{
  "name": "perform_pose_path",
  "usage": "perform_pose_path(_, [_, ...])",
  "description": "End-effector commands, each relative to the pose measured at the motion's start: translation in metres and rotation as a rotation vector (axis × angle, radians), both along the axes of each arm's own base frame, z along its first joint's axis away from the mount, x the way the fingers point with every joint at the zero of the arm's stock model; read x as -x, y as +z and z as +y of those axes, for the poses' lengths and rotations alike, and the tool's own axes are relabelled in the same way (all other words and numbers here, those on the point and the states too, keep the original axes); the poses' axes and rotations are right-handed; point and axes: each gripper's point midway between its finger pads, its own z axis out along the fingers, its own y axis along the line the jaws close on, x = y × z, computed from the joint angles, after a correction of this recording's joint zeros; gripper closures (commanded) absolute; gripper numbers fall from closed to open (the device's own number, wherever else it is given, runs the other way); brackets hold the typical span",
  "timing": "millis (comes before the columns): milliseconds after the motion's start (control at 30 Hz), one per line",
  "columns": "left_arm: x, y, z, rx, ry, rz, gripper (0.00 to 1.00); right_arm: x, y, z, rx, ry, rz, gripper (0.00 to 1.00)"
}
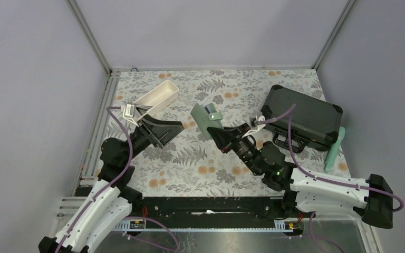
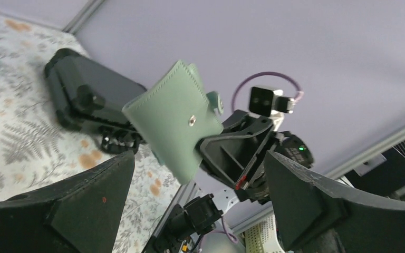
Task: Put the credit cards into the card holder
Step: Close the card holder at the center of the board.
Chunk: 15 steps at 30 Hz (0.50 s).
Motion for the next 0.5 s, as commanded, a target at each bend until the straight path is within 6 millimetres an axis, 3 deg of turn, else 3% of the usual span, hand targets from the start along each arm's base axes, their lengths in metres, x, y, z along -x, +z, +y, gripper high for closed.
perform_pose_path(0, [0.031, 0.054, -0.003, 0.119, -0.12, -0.218, 0.01, 0.041, 0.07, 0.001, -0.356, 0.231, -0.073, 1.0])
perform_pose_path(300, [0.046, 0.062, -0.01, 0.128, -0.183, -0.257, 0.01, 0.072, 0.1, -0.006, -0.557, 0.405, -0.11, 1.0])
perform_pose_path(467, [0.06, 0.067, -0.021, 0.133, -0.241, -0.295, 0.13, 0.085, 0.11, -0.002, -0.606, 0.493, -0.125, 1.0])
